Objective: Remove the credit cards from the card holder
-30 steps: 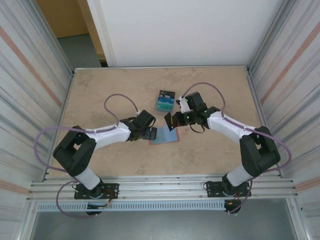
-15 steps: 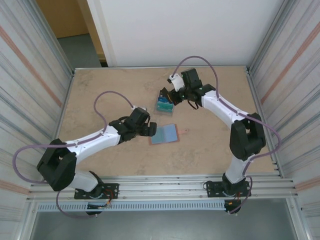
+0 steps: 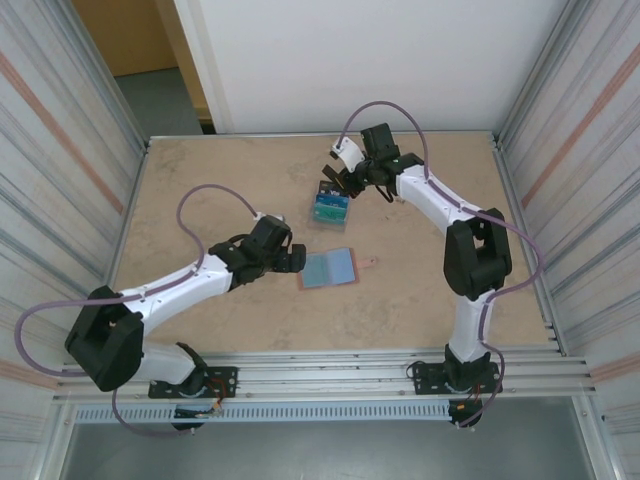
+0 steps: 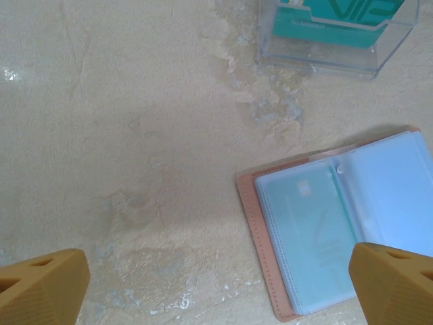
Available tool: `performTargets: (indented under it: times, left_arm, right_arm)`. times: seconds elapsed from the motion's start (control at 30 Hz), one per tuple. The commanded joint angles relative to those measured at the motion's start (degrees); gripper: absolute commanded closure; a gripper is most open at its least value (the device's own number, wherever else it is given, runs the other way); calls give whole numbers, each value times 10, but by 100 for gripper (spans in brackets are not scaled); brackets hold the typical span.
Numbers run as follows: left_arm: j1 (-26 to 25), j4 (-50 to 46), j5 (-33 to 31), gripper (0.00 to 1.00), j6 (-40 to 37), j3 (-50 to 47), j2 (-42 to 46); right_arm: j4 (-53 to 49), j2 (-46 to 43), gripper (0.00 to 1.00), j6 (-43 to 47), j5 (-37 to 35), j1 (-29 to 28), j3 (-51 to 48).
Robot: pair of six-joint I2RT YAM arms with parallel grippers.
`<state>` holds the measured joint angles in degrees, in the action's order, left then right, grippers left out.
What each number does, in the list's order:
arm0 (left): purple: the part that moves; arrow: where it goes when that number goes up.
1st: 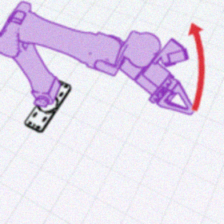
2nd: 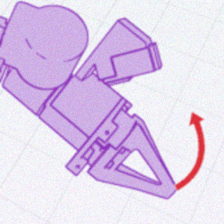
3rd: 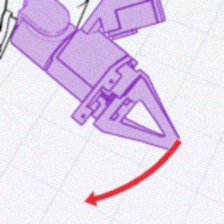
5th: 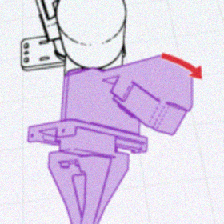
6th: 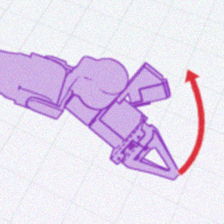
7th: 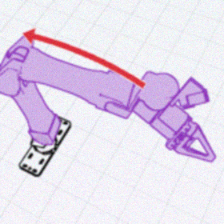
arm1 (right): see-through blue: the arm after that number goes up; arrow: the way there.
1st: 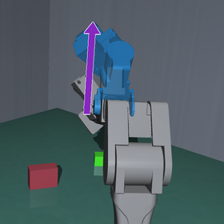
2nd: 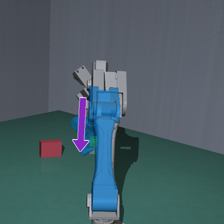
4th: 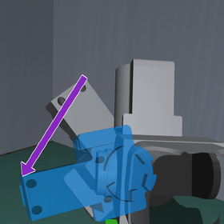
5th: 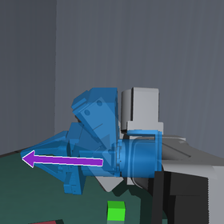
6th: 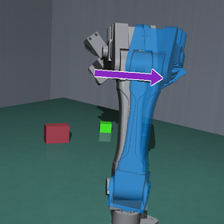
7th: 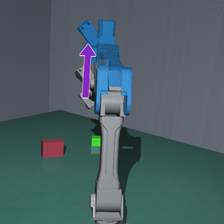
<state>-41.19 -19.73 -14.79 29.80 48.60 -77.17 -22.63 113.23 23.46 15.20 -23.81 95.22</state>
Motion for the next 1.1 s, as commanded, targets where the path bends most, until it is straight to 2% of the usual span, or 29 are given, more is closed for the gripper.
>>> performTargets:
  times: [0.0, 0.4, 0.97, 1.07]
  left_arm:
    - [7, -13, -13, 1, 5, -4, 15]
    - [12, -15, -13, 1, 5, 2, 3]
    - [19, -15, -9, 1, 2, 11, -9]
    - [20, -15, -8, 1, 3, 13, -9]
  right_arm:
    - [-18, 21, 100, 38, 17, 8, 26]
    - [-46, 78, 100, 63, 11, 15, 70]
    - [-68, 107, 100, 77, 15, 14, 87]
    - [-68, 106, 85, 76, 10, 14, 87]
